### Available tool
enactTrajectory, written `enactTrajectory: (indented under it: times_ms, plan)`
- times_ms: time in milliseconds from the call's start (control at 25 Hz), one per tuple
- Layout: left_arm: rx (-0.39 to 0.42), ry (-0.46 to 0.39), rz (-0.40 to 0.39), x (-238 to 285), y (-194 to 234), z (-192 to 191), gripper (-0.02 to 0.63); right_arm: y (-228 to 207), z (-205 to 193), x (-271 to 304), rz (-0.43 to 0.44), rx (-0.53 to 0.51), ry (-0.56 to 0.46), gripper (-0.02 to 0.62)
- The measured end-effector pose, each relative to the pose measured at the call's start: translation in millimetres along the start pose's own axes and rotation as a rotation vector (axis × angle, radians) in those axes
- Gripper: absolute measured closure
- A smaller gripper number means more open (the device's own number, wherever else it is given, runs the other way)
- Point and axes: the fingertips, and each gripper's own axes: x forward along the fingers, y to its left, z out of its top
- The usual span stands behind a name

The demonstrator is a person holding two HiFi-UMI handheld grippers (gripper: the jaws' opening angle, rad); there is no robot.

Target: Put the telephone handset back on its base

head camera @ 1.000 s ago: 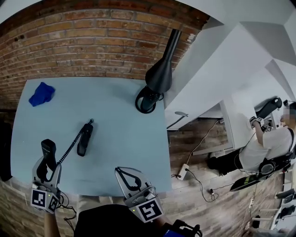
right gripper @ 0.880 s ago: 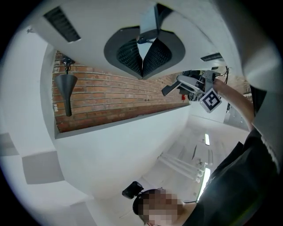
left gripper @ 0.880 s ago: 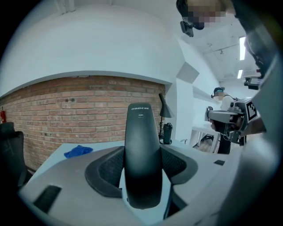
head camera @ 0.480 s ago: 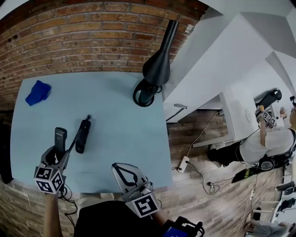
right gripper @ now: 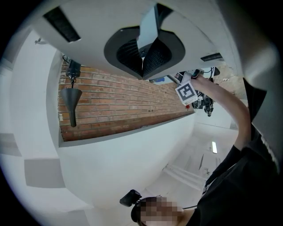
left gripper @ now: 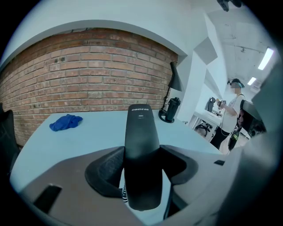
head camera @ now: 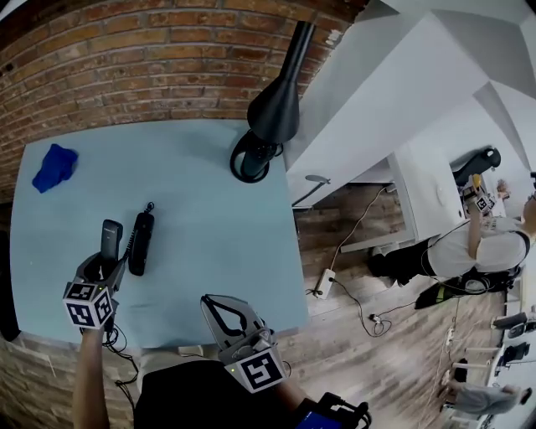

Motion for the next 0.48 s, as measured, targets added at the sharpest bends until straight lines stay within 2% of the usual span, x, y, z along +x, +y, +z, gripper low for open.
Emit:
enactTrajectory:
  times_ms: [480]
  plan:
    - [-0.033,0.084,-0.015,40.8,4.7,-18.7,0.330,10.0,-10.9,5.6,-0.028,0.024,0.051,0.569]
